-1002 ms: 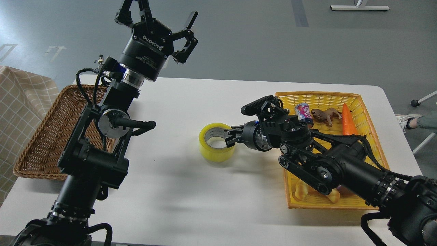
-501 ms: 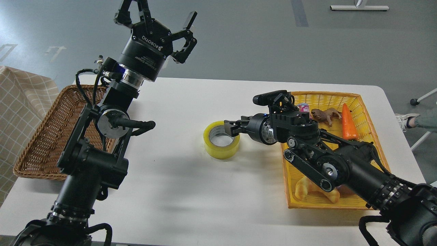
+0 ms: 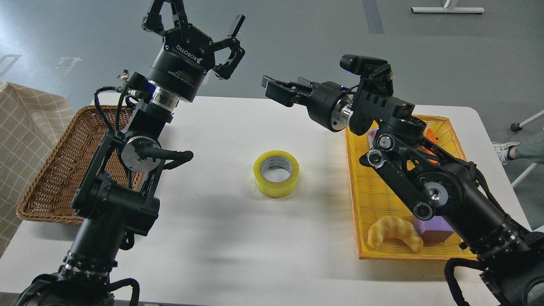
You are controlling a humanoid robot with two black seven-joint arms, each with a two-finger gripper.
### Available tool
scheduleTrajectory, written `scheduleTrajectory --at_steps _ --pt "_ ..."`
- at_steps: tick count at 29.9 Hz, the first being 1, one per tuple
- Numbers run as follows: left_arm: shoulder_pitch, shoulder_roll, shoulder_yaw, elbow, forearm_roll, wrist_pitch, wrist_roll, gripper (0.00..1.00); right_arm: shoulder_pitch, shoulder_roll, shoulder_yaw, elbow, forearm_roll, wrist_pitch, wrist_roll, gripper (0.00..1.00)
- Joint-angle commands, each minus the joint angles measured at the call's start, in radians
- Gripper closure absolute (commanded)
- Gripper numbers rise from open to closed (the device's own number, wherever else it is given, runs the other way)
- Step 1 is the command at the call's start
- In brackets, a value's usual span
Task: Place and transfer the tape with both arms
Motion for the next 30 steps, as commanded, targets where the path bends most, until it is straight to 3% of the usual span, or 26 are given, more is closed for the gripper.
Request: scheduleTrajectory --at_steps 1,5,12,22,30 --pt "0.003 0.0 0.006 0.0 0.0 0.0 0.002 0.02 -0.084 0.0 0.089 0.159 0.021 0.008 0.002 0.0" --pt "0.005 0.0 0.009 0.002 0.001 0.006 0.002 0.02 -0.125 -0.035 0.158 0.216 0.167 0.01 0.007 0.0" --pt "0.008 0.0 0.016 0.002 0.008 0.011 0.002 0.02 -0.141 -0.04 0.336 0.235 0.751 0.005 0.014 0.0" --pt "0.016 0.0 0.013 0.002 0.003 0.012 0.002 0.02 -0.184 0.0 0.517 0.252 0.931 0.011 0.027 0.0" --pt "0.0 0.0 0.012 0.014 0.003 0.014 0.003 0.02 -0.222 0.0 0.52 0.253 0.974 0.014 0.027 0.0"
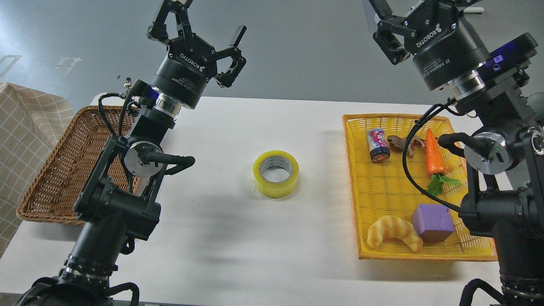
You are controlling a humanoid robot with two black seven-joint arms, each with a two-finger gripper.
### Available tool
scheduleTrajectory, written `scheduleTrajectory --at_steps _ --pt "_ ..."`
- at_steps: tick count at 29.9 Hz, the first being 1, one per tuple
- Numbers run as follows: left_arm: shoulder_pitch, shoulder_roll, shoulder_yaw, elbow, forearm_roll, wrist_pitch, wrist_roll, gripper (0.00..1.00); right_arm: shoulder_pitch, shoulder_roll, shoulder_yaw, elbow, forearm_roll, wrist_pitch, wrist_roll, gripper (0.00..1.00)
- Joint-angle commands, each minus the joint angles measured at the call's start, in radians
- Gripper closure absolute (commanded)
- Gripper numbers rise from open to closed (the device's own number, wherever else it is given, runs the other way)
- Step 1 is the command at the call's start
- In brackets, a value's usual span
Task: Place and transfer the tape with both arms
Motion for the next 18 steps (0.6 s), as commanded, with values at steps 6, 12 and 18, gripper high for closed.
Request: scheduleTrajectory --at_steps 6,12,18 --pt "-0.013 0.0 -0.001 0.004 0.004 -0.005 0.001 0.02 -0.003 0.0 -0.002 -0.005 0.009 0.002 0.001 0.0" --pt "-0.011 0.0 -0.003 0.002 0.004 0.0 0.004 0.02 -0.004 0.0 -0.008 -0.009 0.009 0.002 0.001 0.0" --pt "-0.007 0.0 -0.003 0.002 0.005 0.0 0.009 0.02 -0.003 0.0 -0.008 -0.004 0.009 0.003 0.001 0.0"
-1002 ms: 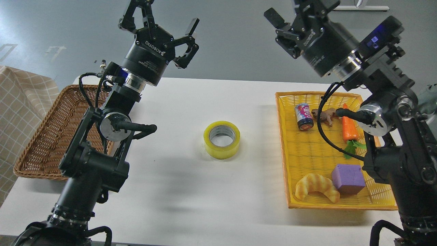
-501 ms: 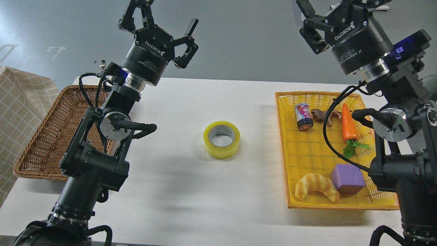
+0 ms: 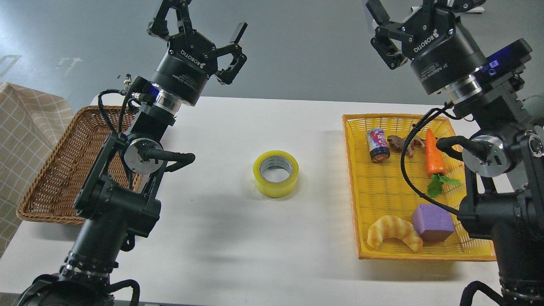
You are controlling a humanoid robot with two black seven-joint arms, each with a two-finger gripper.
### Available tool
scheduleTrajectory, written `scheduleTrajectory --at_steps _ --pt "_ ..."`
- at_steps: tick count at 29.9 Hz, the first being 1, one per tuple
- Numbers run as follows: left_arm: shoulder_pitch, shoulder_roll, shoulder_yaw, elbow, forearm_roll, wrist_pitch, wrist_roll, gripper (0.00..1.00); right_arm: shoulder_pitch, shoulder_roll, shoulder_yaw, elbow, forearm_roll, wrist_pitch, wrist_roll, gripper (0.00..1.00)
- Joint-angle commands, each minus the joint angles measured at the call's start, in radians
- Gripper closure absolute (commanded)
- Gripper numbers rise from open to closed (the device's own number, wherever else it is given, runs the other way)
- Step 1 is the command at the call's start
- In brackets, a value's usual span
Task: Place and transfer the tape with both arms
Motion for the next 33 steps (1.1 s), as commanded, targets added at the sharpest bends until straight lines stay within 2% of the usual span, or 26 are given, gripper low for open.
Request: scheduleTrajectory --at_steps 1,33 --pt "0.001 0.0 0.0 0.0 0.001 0.0 0.002 0.02 0.001 0.0 0.0 0.006 0.0 0.0 0.001 0.0" --pt "0.004 0.0 0.003 -0.002 0.005 -0.008 0.007 0.02 -0.012 0.0 -0.02 0.01 0.0 0.038 0.001 0.0"
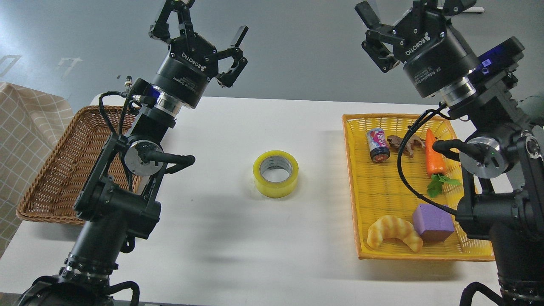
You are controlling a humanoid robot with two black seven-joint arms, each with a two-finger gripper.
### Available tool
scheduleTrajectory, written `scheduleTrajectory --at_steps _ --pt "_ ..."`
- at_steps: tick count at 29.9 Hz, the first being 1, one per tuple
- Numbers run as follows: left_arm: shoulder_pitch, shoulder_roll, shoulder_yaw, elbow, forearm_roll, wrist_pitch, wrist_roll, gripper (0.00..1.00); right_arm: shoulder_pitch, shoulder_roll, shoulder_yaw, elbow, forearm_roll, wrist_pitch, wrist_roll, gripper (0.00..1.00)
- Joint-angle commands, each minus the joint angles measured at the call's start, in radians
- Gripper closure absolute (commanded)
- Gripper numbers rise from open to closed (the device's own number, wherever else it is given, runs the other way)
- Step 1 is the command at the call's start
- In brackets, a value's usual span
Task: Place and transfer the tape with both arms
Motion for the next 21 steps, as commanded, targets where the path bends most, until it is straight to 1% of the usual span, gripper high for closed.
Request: scheduleTrajectory --at_steps 1,5,21 --pt "-0.003 0.0 0.002 -0.001 0.001 0.001 0.004 0.02 -0.011 0.0 0.0 0.001 0.0 -0.001 0.0 0.0" --pt "-0.009 0.0 0.002 -0.003 0.0 0.006 0.012 0.02 -0.012 0.0 0.0 0.0 0.0 -0.001 0.0 0.0" --pt "-0.005 0.0 0.002 -0.003 0.003 -0.001 0.009 0.02 -0.017 0.0 -0.002 0.0 0.0 -0.001 0.0 0.0"
